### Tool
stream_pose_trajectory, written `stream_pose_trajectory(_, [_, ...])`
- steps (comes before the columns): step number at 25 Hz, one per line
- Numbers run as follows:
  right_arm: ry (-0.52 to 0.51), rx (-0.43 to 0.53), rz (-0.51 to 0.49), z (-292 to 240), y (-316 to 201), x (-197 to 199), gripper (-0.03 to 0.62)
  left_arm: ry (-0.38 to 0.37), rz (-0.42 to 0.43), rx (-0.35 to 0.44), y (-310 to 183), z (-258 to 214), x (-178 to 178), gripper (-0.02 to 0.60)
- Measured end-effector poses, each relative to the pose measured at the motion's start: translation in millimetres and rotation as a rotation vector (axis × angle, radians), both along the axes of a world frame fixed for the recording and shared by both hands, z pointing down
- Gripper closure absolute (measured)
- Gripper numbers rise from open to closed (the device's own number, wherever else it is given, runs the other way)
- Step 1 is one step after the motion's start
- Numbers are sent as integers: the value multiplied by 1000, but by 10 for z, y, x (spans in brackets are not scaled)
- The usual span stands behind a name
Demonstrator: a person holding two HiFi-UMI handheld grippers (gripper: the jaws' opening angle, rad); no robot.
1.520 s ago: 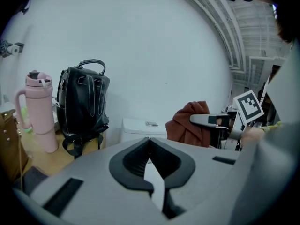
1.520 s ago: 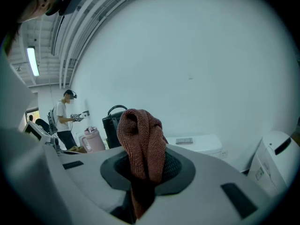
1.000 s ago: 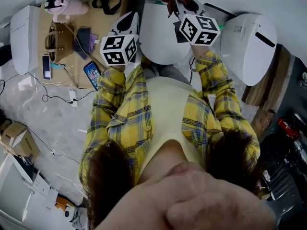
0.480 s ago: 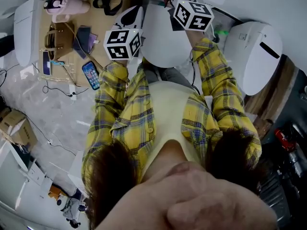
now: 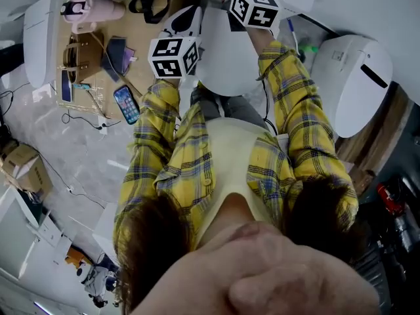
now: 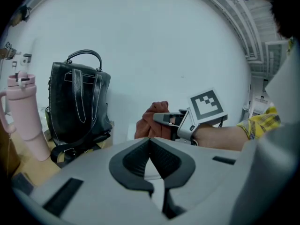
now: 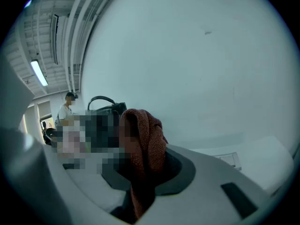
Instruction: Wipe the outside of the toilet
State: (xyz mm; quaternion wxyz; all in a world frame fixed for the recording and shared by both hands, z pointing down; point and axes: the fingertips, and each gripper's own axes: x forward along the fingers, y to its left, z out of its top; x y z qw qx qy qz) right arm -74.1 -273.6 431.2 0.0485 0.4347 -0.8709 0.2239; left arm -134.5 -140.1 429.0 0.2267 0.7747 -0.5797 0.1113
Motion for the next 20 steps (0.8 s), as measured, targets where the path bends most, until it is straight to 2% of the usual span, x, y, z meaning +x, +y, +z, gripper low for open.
stream_pose_trajectory(4, [6,-70,39,206,-131,82,511,13,-11,-6,-25,49,-12,574])
stream_pose_trajectory(10, [96,-88,69,373,-158,274,512,25,-7,-21,-76,111,1,574])
stream_pose_trajectory(20, [144,-102,174,473,-118,949,512,38,80,-28,-196,152,327,574])
